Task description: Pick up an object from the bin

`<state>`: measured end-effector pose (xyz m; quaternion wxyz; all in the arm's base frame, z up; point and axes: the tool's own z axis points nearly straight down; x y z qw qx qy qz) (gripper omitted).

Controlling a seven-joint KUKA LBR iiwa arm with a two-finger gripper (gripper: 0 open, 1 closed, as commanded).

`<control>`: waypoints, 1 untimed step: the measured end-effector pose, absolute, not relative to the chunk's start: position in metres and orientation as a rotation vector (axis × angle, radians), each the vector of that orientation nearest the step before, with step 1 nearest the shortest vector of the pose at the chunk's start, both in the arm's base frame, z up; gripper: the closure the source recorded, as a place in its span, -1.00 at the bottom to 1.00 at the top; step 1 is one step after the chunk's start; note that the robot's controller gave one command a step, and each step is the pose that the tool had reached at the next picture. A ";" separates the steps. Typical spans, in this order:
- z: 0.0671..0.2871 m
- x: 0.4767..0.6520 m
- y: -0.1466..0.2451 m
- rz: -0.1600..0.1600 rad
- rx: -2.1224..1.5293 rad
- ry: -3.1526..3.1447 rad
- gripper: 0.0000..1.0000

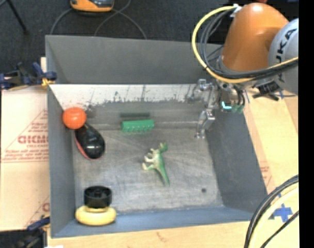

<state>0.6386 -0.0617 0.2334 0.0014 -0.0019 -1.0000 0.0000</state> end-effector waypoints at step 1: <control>0.238 0.640 -0.062 0.002 -0.005 -3.147 -1.00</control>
Offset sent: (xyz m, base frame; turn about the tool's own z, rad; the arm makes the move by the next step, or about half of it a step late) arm -0.0425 -0.0024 -0.1173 0.2008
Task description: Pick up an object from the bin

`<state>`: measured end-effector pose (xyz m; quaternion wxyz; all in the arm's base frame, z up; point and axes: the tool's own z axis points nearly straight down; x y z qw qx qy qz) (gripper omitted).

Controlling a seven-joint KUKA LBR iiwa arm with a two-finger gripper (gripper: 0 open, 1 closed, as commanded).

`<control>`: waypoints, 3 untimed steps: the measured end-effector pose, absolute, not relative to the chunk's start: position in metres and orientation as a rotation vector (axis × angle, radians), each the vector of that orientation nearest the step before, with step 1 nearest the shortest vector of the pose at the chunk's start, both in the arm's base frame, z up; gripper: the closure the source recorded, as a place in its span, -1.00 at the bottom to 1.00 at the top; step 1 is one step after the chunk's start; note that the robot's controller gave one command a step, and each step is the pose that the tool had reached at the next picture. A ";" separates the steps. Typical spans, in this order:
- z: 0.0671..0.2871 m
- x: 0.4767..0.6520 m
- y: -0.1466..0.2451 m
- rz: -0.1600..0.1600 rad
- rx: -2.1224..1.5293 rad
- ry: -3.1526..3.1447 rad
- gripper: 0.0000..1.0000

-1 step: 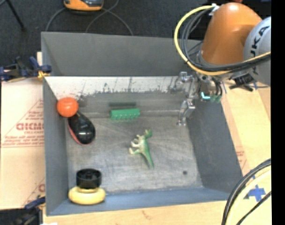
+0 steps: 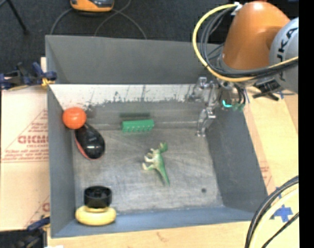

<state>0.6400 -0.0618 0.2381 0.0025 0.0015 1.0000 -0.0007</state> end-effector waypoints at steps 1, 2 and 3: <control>0.238 0.640 -0.062 -0.002 0.005 3.137 -1.00; 0.145 0.578 -0.045 0.000 0.115 3.136 -1.00; 0.145 0.578 -0.045 0.000 0.115 3.136 -1.00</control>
Offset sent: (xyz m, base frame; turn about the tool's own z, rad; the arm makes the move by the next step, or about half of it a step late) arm -0.0322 -0.0332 -0.1665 0.1273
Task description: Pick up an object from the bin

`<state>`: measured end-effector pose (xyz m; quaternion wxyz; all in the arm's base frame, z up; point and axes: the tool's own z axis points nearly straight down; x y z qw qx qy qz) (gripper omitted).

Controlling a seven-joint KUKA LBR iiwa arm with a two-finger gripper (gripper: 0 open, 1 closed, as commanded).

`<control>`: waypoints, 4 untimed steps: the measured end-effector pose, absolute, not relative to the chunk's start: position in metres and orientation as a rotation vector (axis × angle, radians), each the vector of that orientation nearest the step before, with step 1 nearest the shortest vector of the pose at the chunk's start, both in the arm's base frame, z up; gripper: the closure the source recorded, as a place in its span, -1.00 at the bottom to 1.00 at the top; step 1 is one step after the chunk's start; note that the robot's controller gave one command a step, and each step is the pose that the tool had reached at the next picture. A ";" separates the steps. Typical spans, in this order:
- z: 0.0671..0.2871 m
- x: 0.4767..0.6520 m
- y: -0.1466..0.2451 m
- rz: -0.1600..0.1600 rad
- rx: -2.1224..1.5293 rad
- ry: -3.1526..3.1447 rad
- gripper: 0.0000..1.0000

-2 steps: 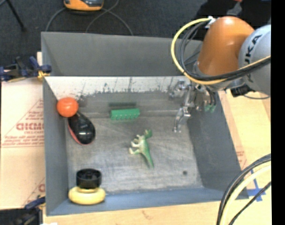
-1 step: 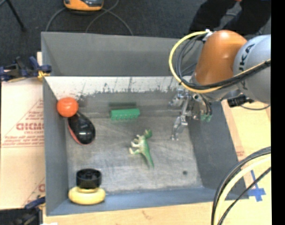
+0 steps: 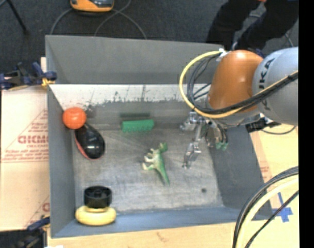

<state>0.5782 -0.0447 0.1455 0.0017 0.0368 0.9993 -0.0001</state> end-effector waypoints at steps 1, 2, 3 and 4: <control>0.088 0.560 -0.058 -0.003 -0.001 3.138 1.00; 0.088 0.560 -0.058 -0.003 -0.002 3.138 -1.00; 0.088 0.560 -0.058 -0.003 -0.003 3.138 -1.00; 0.084 0.550 -0.046 -0.002 0.130 3.132 -1.00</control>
Offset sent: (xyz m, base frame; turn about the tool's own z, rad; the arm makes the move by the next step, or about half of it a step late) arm 0.0000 0.0000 0.0000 0.0000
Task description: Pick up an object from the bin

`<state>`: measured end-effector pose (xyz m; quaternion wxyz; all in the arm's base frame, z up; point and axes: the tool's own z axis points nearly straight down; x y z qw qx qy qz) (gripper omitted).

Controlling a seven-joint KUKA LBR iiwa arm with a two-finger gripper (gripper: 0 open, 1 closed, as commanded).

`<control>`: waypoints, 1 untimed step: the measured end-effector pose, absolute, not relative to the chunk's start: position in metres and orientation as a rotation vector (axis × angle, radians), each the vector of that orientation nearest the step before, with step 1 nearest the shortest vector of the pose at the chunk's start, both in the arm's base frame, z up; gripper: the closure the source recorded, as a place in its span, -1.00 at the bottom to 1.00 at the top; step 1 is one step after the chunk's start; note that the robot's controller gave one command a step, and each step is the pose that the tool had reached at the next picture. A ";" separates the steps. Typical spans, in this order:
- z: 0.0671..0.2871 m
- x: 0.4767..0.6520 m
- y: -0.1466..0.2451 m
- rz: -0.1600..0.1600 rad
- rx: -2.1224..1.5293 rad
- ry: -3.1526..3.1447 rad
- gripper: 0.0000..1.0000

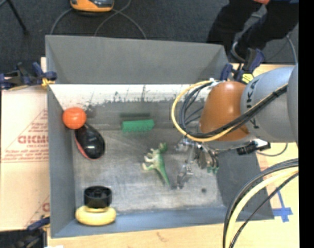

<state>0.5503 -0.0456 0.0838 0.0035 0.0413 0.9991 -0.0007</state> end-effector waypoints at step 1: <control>0.077 0.548 -0.019 0.002 0.295 3.127 -1.00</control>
Offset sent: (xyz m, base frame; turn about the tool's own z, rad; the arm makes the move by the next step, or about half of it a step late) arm 0.0019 0.0553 -0.0138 0.0165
